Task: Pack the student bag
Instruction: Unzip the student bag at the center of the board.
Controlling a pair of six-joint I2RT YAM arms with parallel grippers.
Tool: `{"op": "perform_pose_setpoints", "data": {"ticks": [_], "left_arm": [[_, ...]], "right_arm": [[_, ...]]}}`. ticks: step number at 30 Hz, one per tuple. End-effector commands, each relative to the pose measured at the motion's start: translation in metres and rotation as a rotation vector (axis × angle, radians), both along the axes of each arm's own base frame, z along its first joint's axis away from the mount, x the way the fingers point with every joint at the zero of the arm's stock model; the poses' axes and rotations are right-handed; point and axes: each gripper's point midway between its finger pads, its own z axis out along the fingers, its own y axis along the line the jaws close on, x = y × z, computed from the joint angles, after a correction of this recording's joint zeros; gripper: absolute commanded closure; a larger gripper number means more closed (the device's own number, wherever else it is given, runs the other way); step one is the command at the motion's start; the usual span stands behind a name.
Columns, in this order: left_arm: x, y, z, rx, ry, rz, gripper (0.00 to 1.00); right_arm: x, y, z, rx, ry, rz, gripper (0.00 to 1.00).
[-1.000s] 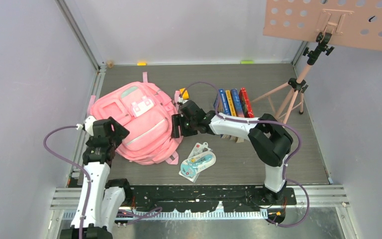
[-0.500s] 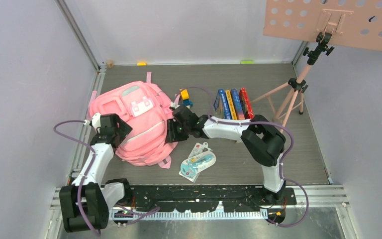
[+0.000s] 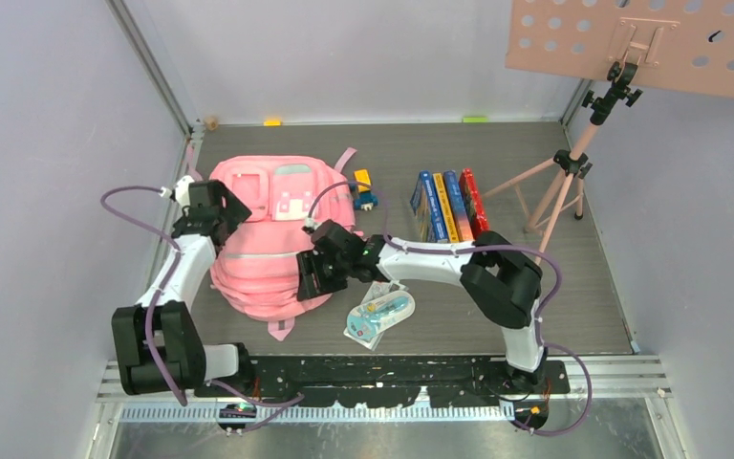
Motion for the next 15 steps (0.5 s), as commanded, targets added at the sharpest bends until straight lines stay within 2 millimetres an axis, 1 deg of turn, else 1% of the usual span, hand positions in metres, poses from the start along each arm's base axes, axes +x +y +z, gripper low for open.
{"op": "perform_pose_setpoints", "data": {"ticks": [1, 2, 3, 4, 5, 6, 7, 8, 9, 10, 11, 12, 13, 14, 15], "left_arm": [[0.024, -0.015, 0.053, 0.057, -0.095, -0.144, 0.0], [0.022, -0.02, 0.057, 0.085, -0.072, -0.178, 0.0], [0.019, -0.023, 0.06, 0.127, -0.049, -0.203, 0.0], [0.017, -0.035, 0.065, 0.177, -0.027, -0.249, 0.0], [0.012, -0.044, 0.066, 0.225, 0.005, -0.288, 0.0], [0.01, -0.051, 0.07, 0.267, 0.016, -0.319, 0.0], [0.008, -0.064, 0.07, 0.285, 0.029, -0.369, 0.0], [0.006, -0.077, 0.069, 0.288, 0.036, -0.42, 0.0], [0.004, -0.091, 0.066, 0.283, 0.042, -0.471, 0.0], [0.002, -0.105, 0.061, 0.271, 0.048, -0.521, 0.0], [-0.001, -0.119, 0.055, 0.256, 0.055, -0.567, 0.0], [-0.006, -0.136, 0.047, 0.25, 0.068, -0.622, 0.0], [-0.009, -0.147, 0.04, 0.254, 0.084, -0.654, 0.0], [-0.012, -0.156, 0.033, 0.262, 0.102, -0.675, 0.0], [-0.014, -0.163, 0.025, 0.265, 0.121, -0.691, 0.0]], "right_arm": [[0.016, -0.022, 0.077, -0.016, -0.241, 0.027, 0.35], [0.02, -0.031, 0.08, -0.044, -0.274, 0.018, 0.29], [0.028, -0.049, 0.088, -0.094, -0.34, -0.007, 0.26], [0.033, -0.059, 0.091, -0.125, -0.383, -0.014, 0.21], [0.04, -0.075, 0.099, -0.157, -0.42, -0.052, 0.19], [0.044, -0.084, 0.104, -0.171, -0.444, -0.066, 0.16], [0.05, -0.099, 0.111, -0.191, -0.465, -0.103, 0.14], [0.053, -0.106, 0.115, -0.196, -0.475, -0.121, 0.12], [0.059, -0.12, 0.121, -0.202, -0.487, -0.158, 0.12], [0.062, -0.128, 0.119, -0.216, -0.487, -0.184, 0.1], [0.068, -0.139, 0.126, -0.207, -0.493, -0.222, 0.1], [0.07, -0.147, 0.126, -0.201, -0.491, -0.249, 0.09], [0.077, -0.156, 0.125, -0.201, -0.483, -0.284, 0.09], [0.078, -0.161, 0.122, -0.189, -0.47, -0.305, 0.09], [0.083, -0.168, 0.12, -0.189, -0.463, -0.334, 0.09]]}}
